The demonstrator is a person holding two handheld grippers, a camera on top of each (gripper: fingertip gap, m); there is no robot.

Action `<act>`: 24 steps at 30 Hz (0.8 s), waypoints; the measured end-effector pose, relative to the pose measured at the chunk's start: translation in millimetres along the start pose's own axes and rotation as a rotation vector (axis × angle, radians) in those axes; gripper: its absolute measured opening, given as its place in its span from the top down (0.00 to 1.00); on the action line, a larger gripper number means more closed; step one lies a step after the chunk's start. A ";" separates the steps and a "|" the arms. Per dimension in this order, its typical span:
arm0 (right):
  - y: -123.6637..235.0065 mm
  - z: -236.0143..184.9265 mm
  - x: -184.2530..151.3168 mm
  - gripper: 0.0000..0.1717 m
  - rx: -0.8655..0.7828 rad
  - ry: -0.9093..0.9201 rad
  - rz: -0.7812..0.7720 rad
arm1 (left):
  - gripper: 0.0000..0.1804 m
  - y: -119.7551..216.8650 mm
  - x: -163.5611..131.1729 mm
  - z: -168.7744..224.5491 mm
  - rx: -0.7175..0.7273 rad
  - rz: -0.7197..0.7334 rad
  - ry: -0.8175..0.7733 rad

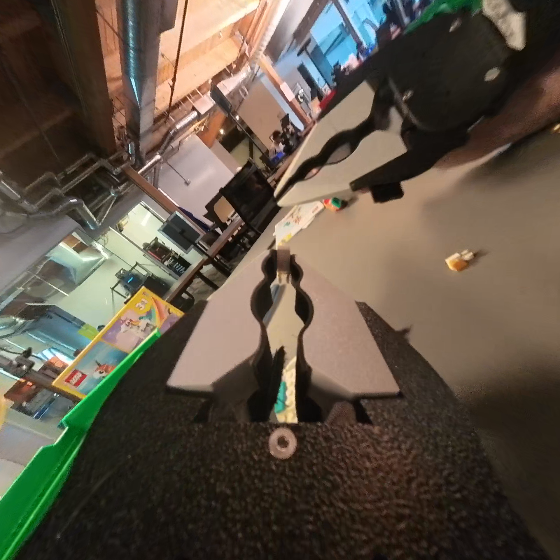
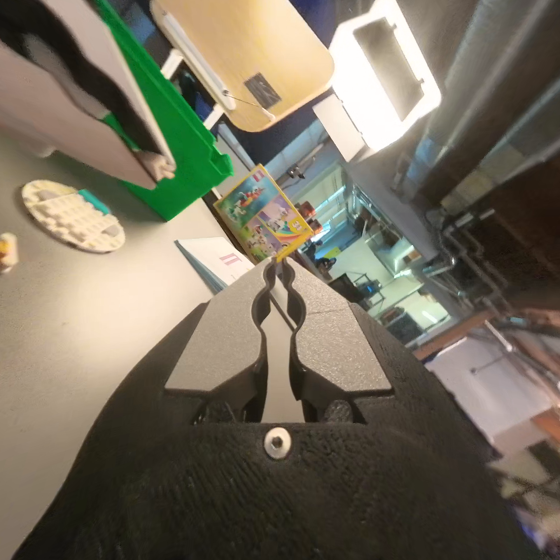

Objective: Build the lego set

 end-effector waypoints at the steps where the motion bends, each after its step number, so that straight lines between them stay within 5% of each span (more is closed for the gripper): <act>1: -3.2 2.2 -2.2 1.00 -0.011 -0.052 -0.015 | 0.98 -2.0 0.6 -1.9 0.014 0.023 -0.004; 5: -12.8 6.7 -9.5 1.00 -0.046 -0.189 -0.047 | 0.97 -12.2 -7.5 -16.2 0.128 -0.019 0.008; 11: -17.0 19.3 -26.9 1.00 -0.214 -0.166 -0.204 | 0.97 -15.2 -21.6 -37.3 0.301 -0.107 0.058; 19: -15.1 20.5 -34.9 1.00 -0.285 -0.090 -0.337 | 0.97 -13.6 -20.8 -34.9 0.260 -0.078 0.044; 24: -17.0 12.1 -27.6 1.00 -0.206 -0.058 -0.278 | 0.97 -15.1 -8.8 -29.7 0.097 0.041 0.154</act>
Point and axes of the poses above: each gripper's, where its closed fingertips meet, y back along the fingers, x out of its top, z = x × y across the jaws, the point moved 8 cm from there along y, back along the fingers
